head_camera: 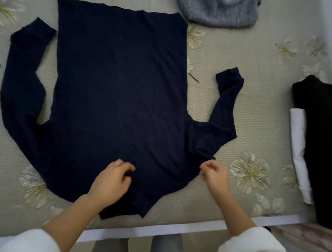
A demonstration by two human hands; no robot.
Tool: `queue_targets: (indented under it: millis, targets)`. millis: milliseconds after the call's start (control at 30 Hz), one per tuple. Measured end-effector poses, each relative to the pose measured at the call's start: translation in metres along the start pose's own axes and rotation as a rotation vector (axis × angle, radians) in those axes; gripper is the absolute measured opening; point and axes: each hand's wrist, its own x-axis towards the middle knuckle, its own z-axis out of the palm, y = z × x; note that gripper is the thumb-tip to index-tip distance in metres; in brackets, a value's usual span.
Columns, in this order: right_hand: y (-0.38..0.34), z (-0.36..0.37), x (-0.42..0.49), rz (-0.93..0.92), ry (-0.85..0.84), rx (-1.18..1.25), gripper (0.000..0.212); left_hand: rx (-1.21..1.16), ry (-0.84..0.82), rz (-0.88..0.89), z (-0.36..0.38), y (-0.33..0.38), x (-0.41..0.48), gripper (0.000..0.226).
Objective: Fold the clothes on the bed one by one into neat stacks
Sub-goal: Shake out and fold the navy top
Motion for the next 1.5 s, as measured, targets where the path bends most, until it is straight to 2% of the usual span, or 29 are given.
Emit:
queue_targets:
  millis: [67, 133, 200, 300, 367, 467, 567, 600, 667, 733, 833, 900, 967, 1033, 1100, 1133, 1233, 1367, 1400, 1500]
  targets:
    - [-0.004, -0.021, 0.031, 0.008, 0.163, 0.081, 0.023, 0.042, 0.105, 0.085, 0.020, 0.031, 0.021, 0.049]
    - [-0.001, -0.038, 0.059, 0.038, 0.273, 0.103, 0.013, 0.100, 0.119, 0.121, 0.045, 0.062, 0.041, 0.063]
    - [0.003, -0.052, 0.084, 0.066, 0.325, 0.127, 0.010, 0.131, 0.130, 0.117, 0.073, 0.090, 0.059, 0.069]
    - [0.004, -0.068, 0.118, 0.060, 0.261, 0.150, 0.008, 0.115, 0.166, 0.003, 0.111, 0.116, 0.080, 0.065]
    - [-0.001, -0.076, 0.140, -0.014, 0.218, 0.055, 0.006, 0.191, 0.241, -0.064, 0.128, 0.120, 0.087, 0.066]
    - [-0.020, -0.078, 0.168, -0.130, 0.199, -0.007, 0.026, 0.267, 0.357, -0.056, 0.140, 0.118, 0.088, 0.065]
    - [-0.037, -0.069, 0.184, -0.223, 0.179, -0.139, 0.046, 0.304, 0.392, -0.060, 0.146, 0.115, 0.091, 0.065]
    - [-0.041, -0.065, 0.186, -0.249, 0.155, -0.186, 0.041, 0.311, 0.389, -0.070, 0.146, 0.116, 0.091, 0.065]
    - [-0.050, -0.060, 0.183, -0.255, 0.096, -0.198, 0.018, 0.319, 0.382, -0.089, 0.145, 0.118, 0.091, 0.065]
    - [-0.061, -0.068, 0.179, -0.181, 0.130, 0.013, 0.015, 0.326, 0.382, -0.103, 0.143, 0.121, 0.089, 0.065]
    - [-0.085, -0.111, 0.175, -0.038, 0.211, 0.573, 0.016, 0.336, 0.392, -0.115, 0.142, 0.123, 0.090, 0.065]
    - [-0.102, -0.136, 0.164, -0.103, 0.232, 0.753, 0.010, 0.341, 0.395, -0.117, 0.143, 0.124, 0.091, 0.065]
    - [-0.117, -0.137, 0.150, -0.291, 0.234, 0.660, 0.015, 0.343, 0.394, -0.122, 0.143, 0.124, 0.090, 0.065]
    - [-0.122, -0.117, 0.136, -0.410, 0.081, 0.394, 0.015, 0.340, 0.391, -0.129, 0.143, 0.125, 0.090, 0.065]
    - [-0.114, -0.097, 0.130, -0.382, -0.150, 0.105, 0.023, 0.343, 0.396, -0.132, 0.143, 0.125, 0.090, 0.065]
    - [-0.105, -0.094, 0.132, -0.352, -0.210, 0.013, 0.027, 0.345, 0.397, -0.132, 0.143, 0.125, 0.090, 0.065]
    - [-0.071, -0.108, 0.142, -0.281, -0.115, 0.051, 0.007, 0.340, 0.408, -0.130, 0.144, 0.125, 0.090, 0.065]
    - [-0.028, -0.129, 0.158, -0.037, 0.196, 0.157, 0.009, 0.326, 0.407, -0.132, 0.143, 0.126, 0.091, 0.066]
    - [-0.023, -0.127, 0.161, 0.027, 0.202, 0.160, 0.011, 0.324, 0.404, -0.133, 0.143, 0.127, 0.091, 0.066]
    - [-0.027, -0.110, 0.171, 0.087, 0.190, 0.189, 0.039, 0.320, 0.403, -0.135, 0.142, 0.127, 0.091, 0.066]
